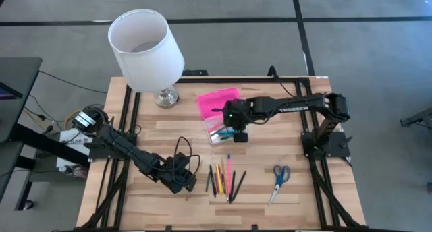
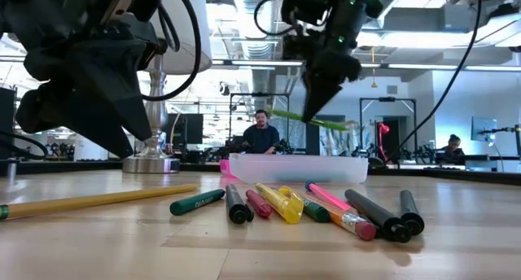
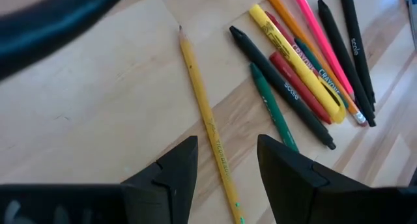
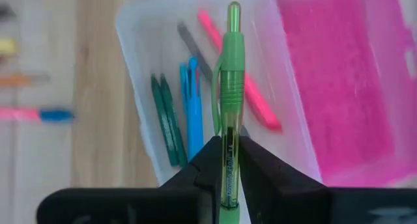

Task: Pick & place school supplies into a supply box
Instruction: Put the green pen into the pink supply box, then put the yellow pencil into the pink supply box

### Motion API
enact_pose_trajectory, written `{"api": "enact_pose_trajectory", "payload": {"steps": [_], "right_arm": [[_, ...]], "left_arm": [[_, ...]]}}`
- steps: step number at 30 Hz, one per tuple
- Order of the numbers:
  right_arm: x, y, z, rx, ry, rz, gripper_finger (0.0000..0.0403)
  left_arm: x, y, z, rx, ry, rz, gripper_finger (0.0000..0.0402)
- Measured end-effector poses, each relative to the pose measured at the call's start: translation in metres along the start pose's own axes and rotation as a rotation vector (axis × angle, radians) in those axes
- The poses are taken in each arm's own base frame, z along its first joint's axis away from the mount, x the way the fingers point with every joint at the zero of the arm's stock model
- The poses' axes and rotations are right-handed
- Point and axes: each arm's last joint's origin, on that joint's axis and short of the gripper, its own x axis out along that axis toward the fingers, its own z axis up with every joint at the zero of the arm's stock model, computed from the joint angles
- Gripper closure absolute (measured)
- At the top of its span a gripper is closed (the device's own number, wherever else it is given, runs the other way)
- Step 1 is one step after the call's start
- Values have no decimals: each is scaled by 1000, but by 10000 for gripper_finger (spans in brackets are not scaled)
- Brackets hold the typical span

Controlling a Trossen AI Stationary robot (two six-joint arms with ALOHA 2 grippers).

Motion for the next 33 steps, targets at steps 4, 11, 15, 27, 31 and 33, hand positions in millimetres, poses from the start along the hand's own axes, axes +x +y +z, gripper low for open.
{"api": "enact_pose_trajectory", "payload": {"steps": [4, 11, 15, 27, 31, 33], "right_arm": [[16, 1, -1, -1, 30, 31, 361], [29, -3, 0, 52, 37, 30, 315], [25, -8, -1, 82, 29, 22, 286], [-46, -1, 0, 217, -134, 5, 256], [-82, 14, -5, 208, -202, 0, 264], [-100, 24, -8, 193, -237, -4, 268]], "left_arm": [[0, 0, 0, -21, 0, -2, 249], [0, -1, -1, -38, 42, -16, 249], [0, -1, -2, -62, 61, -17, 249], [-4, -12, -1, -187, 141, -43, 249], [-7, -14, 4, -178, 130, 8, 249], [-8, -15, 7, -174, 130, 38, 249]]}}
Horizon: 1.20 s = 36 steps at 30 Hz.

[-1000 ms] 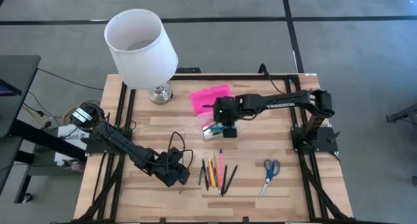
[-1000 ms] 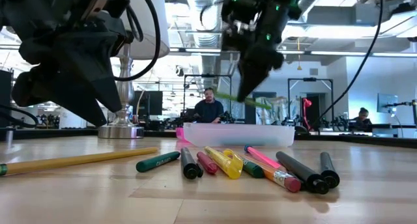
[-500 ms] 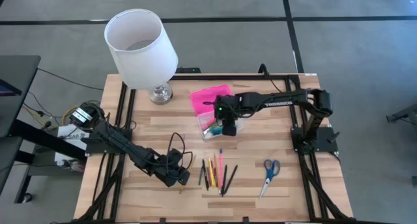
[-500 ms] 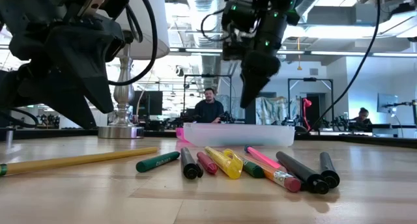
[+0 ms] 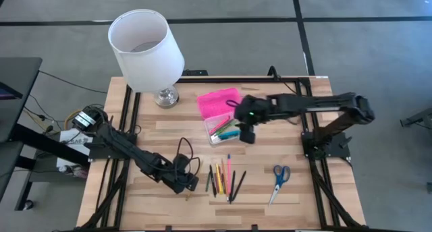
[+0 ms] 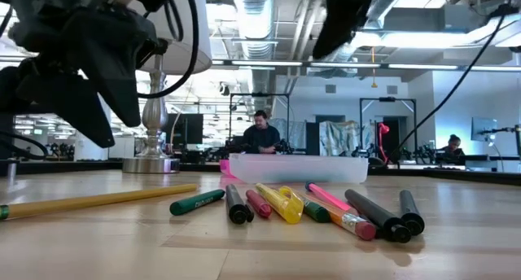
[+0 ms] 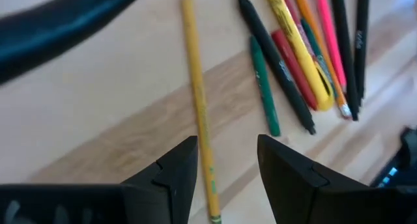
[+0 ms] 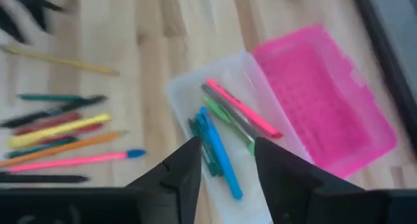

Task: Pick & place school supplies into a supply box
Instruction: Put the yellow pencil into the pink supply box

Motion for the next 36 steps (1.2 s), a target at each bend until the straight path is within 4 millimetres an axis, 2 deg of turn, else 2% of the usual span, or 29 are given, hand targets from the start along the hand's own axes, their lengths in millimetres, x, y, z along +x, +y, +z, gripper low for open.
{"api": "enact_pose_trajectory", "payload": {"steps": [10, 17, 20, 24, 31, 36], "right_arm": [[-84, 40, -17, -31, -186, 55, 275], [-124, 61, -37, -8, -269, 89, 275], [-136, 71, -44, -21, -288, 132, 275], [-147, 85, -52, -31, -309, 191, 275], [-158, 104, -63, -26, -336, 202, 276], [-162, 113, -70, -16, -331, 219, 278]], "left_arm": [[-1, -1, 7, 9, -13, 30, 249], [1, -2, 7, 30, -25, 29, 249], [8, -4, 5, 59, -20, 47, 249], [24, -20, 3, 129, 13, 85, 249], [41, -36, 1, 197, 77, 262, 249], [50, -39, 2, 205, 103, 287, 249]]}}
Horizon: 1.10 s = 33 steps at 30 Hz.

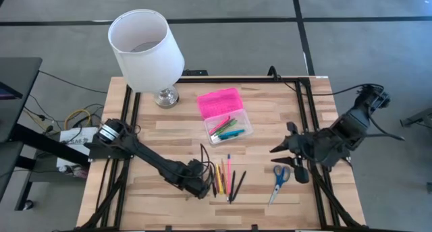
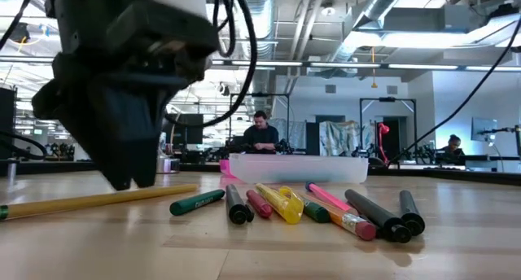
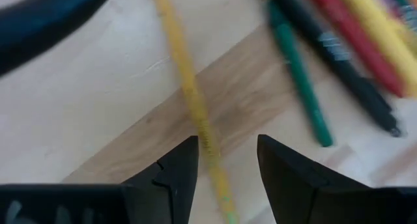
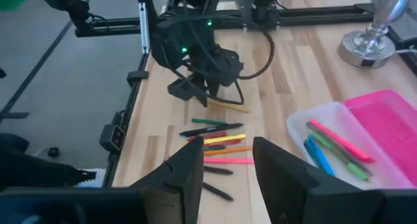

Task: Pick & place school supplies into a supply box
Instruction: Put the yellow pencil into the pink supply box

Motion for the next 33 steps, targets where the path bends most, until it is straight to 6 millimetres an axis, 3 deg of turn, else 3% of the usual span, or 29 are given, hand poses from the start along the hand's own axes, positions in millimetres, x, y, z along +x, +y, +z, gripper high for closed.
{"api": "enact_pose_trajectory", "payload": {"steps": [13, 21, 26, 33], "right_arm": [[-18, 24, -17, 45, -4, 39, 278], [-29, 30, -33, 156, 50, 25, 278], [-25, 32, -45, 230, 85, 9, 278], [-6, 31, -73, 428, 143, -77, 278]], "left_arm": [[14, 7, 6, -24, 101, 76, 252], [15, 11, 5, 27, 111, 114, 335], [15, 12, 5, 74, 118, 124, 389], [15, 13, 5, 110, 116, 132, 379]]}}
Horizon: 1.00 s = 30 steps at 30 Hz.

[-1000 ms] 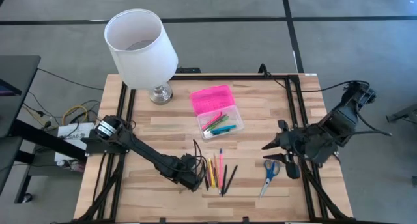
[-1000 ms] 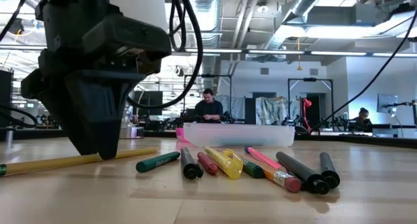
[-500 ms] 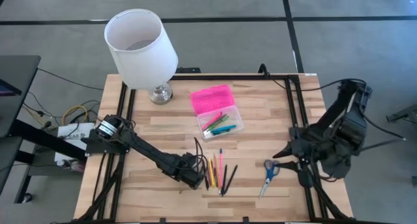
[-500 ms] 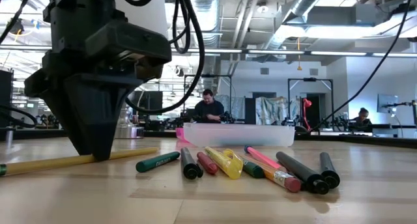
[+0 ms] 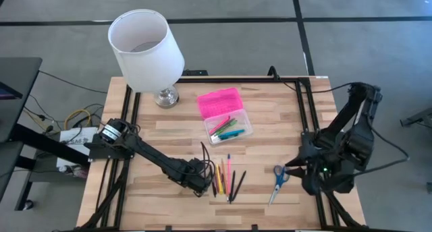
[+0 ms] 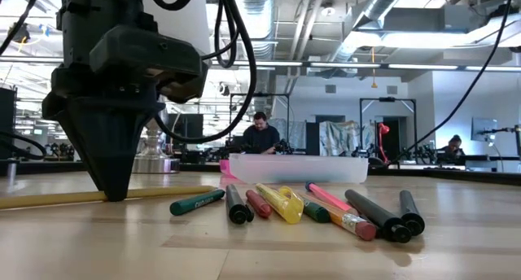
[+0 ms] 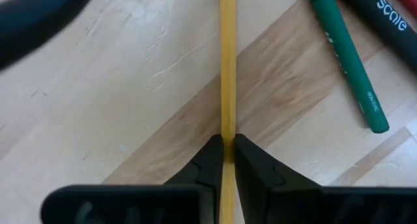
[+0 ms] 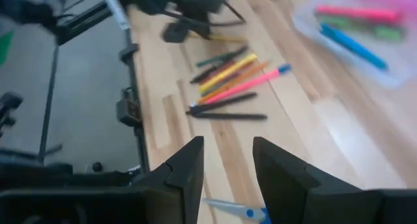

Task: Pick & place school supplies into a supply box
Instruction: Put the yellow pencil into the pink supply box

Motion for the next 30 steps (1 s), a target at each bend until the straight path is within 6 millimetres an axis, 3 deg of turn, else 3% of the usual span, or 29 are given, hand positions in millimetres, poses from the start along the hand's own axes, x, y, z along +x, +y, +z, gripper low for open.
{"api": "enact_pose_trajectory", "payload": {"steps": [9, 20, 30], "right_arm": [[29, -15, -28, 224, 17, -99, 278], [57, -7, -46, 193, 40, -214, 278], [96, 2, -60, 207, 198, -342, 278]], "left_arm": [[0, 0, 0, 62, -23, 8, 394], [-12, -4, 4, 143, -37, 70, 399], [-57, -14, 18, 242, -70, 147, 401]]}}
